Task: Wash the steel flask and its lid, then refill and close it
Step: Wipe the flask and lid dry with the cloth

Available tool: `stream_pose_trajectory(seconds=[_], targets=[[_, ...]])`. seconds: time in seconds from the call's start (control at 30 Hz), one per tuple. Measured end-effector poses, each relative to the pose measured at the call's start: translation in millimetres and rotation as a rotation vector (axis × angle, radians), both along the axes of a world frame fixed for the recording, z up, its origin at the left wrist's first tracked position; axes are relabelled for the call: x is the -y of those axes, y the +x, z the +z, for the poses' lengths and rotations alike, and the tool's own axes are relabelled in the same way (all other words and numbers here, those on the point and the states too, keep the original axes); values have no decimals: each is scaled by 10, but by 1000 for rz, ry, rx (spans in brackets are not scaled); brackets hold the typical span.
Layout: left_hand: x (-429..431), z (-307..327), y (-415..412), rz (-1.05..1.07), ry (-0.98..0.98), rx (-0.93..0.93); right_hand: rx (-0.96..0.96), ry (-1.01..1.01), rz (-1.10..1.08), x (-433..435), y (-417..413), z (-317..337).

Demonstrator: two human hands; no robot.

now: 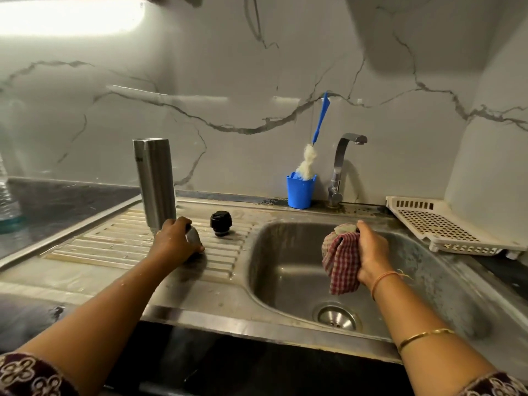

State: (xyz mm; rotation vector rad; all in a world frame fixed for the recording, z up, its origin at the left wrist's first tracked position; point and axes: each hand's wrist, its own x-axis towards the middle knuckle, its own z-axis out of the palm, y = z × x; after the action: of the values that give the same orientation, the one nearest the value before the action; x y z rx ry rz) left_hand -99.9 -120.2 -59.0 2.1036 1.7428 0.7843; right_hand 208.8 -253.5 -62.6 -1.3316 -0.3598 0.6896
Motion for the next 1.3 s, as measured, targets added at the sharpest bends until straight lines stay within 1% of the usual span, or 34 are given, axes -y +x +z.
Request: stream_pose_trajectory(seconds=[0.13,0.27,0.3,0.37,0.5,0.57,0.67,0.77,0.87,0.93,0.97,1.07,1.13,1.17,1.23,1.3], targets=[[-102,-102,-11,-62,-4,-103,-9,-15,-4,-4,12,-6],[-146,-124,16,-39,7,-273,-19,-17,-10,-17,17,-3],[-140,-116,40,-25,30,-288,-18,-17,-12,-21,21,-5],[-128,-97,113,-19,108,-226,-12,-19,-18,-28,28,-13],[-117,-93,366,-134,275,-22,15,-23,-49,-57,45,-16],[-114,-106,519,-188,330,-4,33,-22,-63,-74,58,-16],[-177,-108,732,-226,375,-35,51,-11,-78,-110,81,-15],[-317,-120,882,-189,313,-83,49,-6,-77,-126,97,-25],[-472,-148,968,-89,189,-155,55,-4,-82,-144,120,-35],[-504,-158,987,-80,103,-191,49,4,-78,-153,122,-31],[-502,-167,998,-90,94,-199,43,7,-76,-155,132,-34],[-432,-181,1020,-85,181,-189,9,4,-60,-161,150,-47],[-324,-166,1061,-51,189,-138,-21,14,-48,-155,154,-53],[-254,-156,1107,-46,169,-64,-49,20,-39,-141,152,-46],[-61,-92,1251,-80,64,194,-132,44,-21,-123,157,-30],[152,2,1444,-108,-116,531,-231,79,-1,-103,172,-15]])
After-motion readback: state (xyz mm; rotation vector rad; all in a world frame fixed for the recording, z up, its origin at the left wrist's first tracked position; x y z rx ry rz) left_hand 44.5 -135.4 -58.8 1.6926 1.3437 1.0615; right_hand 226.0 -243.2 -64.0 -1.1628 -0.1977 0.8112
